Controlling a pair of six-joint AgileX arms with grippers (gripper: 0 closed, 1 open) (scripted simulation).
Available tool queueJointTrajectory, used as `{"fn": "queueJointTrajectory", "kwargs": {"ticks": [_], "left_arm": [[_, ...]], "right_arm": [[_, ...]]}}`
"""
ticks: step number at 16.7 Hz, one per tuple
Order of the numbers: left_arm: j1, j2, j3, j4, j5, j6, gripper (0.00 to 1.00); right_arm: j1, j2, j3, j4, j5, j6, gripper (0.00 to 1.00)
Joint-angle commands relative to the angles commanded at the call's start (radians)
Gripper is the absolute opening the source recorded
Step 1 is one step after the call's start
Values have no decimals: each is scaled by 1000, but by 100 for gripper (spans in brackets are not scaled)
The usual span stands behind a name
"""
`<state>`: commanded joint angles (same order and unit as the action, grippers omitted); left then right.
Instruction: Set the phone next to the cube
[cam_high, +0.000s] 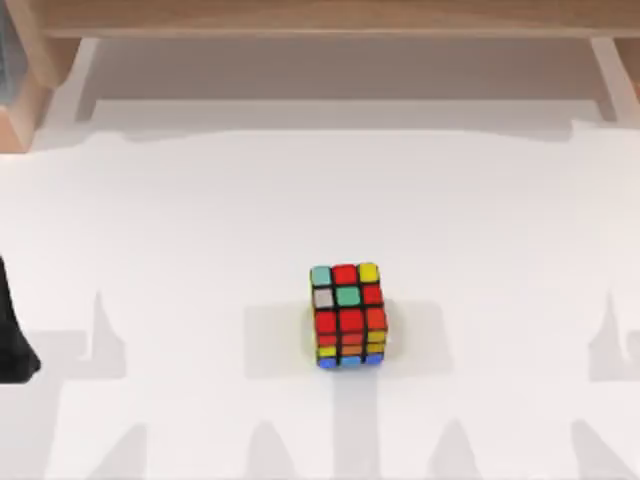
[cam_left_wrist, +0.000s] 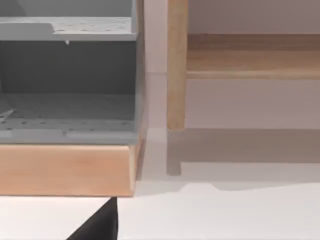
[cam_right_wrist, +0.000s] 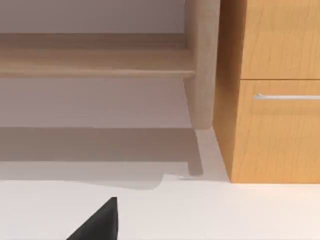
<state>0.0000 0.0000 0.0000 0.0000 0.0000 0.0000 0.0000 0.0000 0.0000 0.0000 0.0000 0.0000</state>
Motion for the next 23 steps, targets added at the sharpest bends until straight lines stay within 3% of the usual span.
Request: {"fn": "queueJointTrajectory", "kwargs": {"ticks": [7, 18, 23], "left_arm": [[0, 0, 0, 0, 0, 0, 100], [0, 0, 0, 0, 0, 0, 100], [0, 0, 0, 0, 0, 0, 100]], "right_arm": [[-63, 161, 105, -115, 3, -43, 100], [-331, 1120, 565, -648, -1, -239, 100], [-419, 1410, 723, -818, -1, -305, 100]]}}
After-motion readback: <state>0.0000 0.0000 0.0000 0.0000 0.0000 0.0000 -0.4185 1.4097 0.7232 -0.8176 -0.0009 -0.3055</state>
